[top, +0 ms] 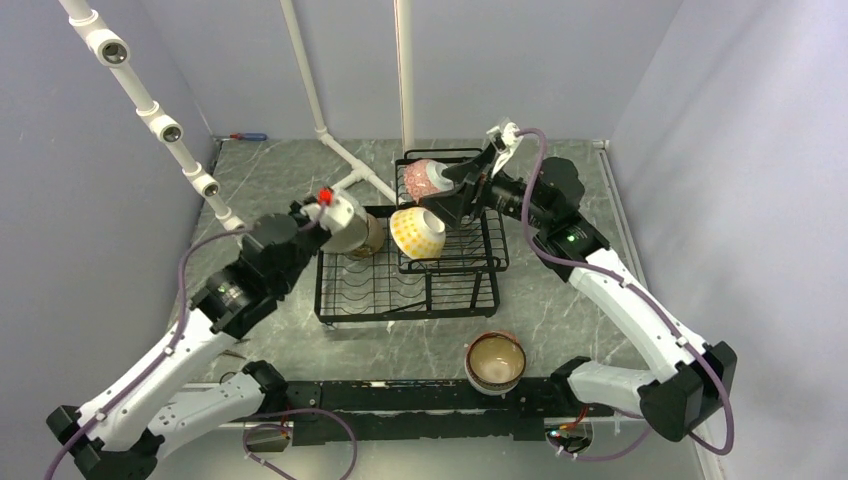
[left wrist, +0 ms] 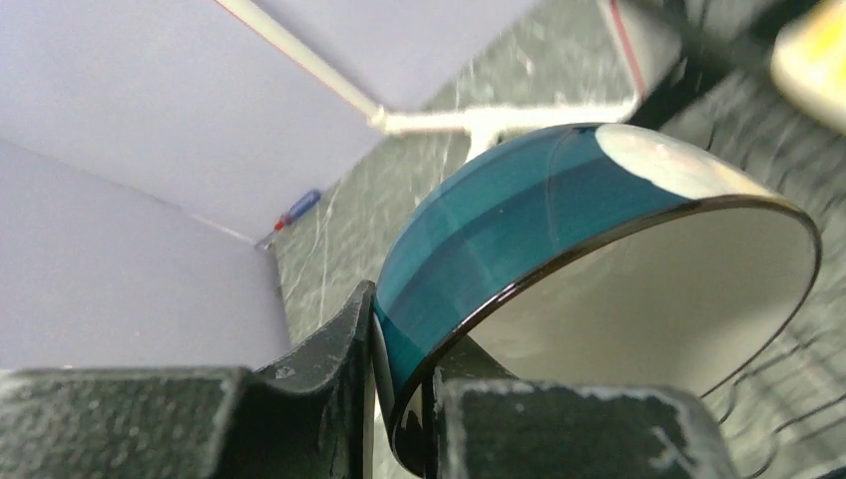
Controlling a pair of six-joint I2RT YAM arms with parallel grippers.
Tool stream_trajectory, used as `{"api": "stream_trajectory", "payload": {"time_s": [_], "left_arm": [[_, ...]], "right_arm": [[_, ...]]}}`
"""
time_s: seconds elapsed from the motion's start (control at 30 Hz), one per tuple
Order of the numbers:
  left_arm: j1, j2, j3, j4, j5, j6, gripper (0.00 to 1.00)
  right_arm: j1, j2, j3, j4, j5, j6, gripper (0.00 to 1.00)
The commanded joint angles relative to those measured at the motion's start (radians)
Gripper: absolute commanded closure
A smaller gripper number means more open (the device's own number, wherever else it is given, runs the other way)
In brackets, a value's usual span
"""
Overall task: Load the bowls into the dish rack
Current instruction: Place the bowl in the dish rack.
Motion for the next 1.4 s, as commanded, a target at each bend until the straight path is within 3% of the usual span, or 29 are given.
{"api": "stream_trajectory", "payload": {"time_s": [0.0, 0.2, 0.47, 0.67, 0.8, 1.0, 1.1, 1.2, 1.3, 1.37], "left_arm": [[-0.004, 0.061, 0.259, -0.039, 0.034, -0.311, 0.97], [-0.004, 0.129, 0.411, -0.069, 0.135, -0.403, 0.97], [-0.003, 0.151, 0.412, -0.024, 0.208, -0.418, 0.97], [-0.004, 0.141, 0.402, 0.000, 0.251, -0.447, 0.97], [-0.004, 0.143, 0.398, -0.004, 0.277, -0.449, 0.97], [-0.004, 0.145, 0.385, 0.003, 0.297, -0.471, 0.97], [-0.004, 0.140, 0.369, 0.032, 0.317, -0.495, 0.92], [-0.004, 0.144, 0.368, 0.045, 0.345, -0.516, 0.86], [-0.004, 0.153, 0.375, 0.040, 0.360, -0.555, 0.72], [-0.003, 0.153, 0.371, 0.040, 0.379, -0.588, 0.52]], "right_arm": [[0.027, 0.049, 0.091, -0.019, -0.099, 0.004, 0.01], [0.096, 0.119, 0.161, -0.042, -0.102, 0.006, 0.01], [0.154, 0.203, 0.213, 0.042, -0.113, 0.059, 0.01], [0.169, 0.285, 0.278, 0.006, -0.080, 0.085, 0.12], [0.169, 0.296, 0.292, 0.010, -0.072, 0.091, 0.28], [0.170, 0.280, 0.279, 0.021, -0.039, 0.085, 0.75], [0.168, 0.274, 0.276, 0.003, 0.009, 0.070, 1.00], [0.168, 0.267, 0.273, -0.021, 0.063, 0.054, 1.00], [0.166, 0.252, 0.268, -0.044, 0.124, 0.037, 1.00], [0.162, 0.239, 0.259, -0.052, 0.165, 0.031, 1.00]]}}
